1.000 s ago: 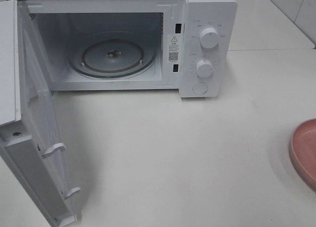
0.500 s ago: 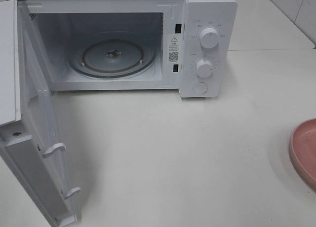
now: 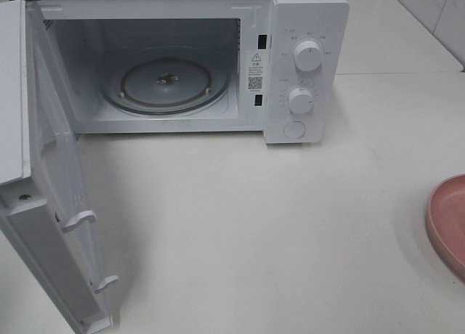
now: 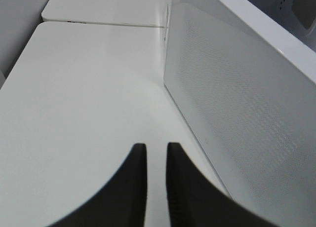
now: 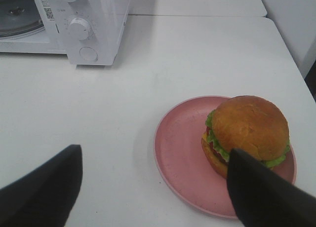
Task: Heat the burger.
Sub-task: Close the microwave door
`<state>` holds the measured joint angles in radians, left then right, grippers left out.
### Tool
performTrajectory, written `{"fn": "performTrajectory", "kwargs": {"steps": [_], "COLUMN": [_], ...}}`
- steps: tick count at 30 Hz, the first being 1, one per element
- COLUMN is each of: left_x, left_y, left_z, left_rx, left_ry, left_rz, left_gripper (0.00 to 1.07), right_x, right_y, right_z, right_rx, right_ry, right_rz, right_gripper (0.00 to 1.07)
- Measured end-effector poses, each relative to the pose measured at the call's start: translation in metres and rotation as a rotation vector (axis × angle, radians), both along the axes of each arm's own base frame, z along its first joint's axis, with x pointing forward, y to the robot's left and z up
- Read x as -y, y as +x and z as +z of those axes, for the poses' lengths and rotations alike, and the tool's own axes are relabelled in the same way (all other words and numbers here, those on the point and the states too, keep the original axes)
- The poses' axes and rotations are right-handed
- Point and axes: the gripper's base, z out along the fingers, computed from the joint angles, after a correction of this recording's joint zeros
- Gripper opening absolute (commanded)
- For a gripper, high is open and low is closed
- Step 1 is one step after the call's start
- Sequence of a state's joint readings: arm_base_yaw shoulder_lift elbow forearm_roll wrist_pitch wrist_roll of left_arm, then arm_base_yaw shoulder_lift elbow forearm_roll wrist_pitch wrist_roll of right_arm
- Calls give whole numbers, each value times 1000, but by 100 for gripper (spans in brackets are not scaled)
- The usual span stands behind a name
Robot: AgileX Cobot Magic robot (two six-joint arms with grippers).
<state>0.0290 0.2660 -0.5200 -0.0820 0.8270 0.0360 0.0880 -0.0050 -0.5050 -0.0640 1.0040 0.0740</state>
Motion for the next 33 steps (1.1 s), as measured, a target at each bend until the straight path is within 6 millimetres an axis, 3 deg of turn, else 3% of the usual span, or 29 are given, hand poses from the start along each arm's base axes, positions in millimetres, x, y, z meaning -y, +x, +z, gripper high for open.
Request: {"fn": "performTrajectory", "kwargs": {"steps": [7,9,19,24,28,33], "left_x": [-2,-3,-8,-9,-10,0], "left_y": [24,38,62,70,87,104], "left_z": [-15,-29,-59,-64,-70,-77], "left_rx": [45,123,296,324,330,332], "left_ry": [1,8,-13,-21,-20,-1], "left_rz": [14,26,77,94,96,-15], "left_gripper": [0,0,0,0,0,0], "right_x": [0,0,0,0,0,0], "right_y": [0,0,0,0,0,0], "right_z": [0,0,0,0,0,0], "right_rx": [0,0,0,0,0,0], "right_ry": [0,0,0,0,0,0], "right_rz": [0,0,0,0,0,0], "right_gripper": [76,76,76,76,76,76]}}
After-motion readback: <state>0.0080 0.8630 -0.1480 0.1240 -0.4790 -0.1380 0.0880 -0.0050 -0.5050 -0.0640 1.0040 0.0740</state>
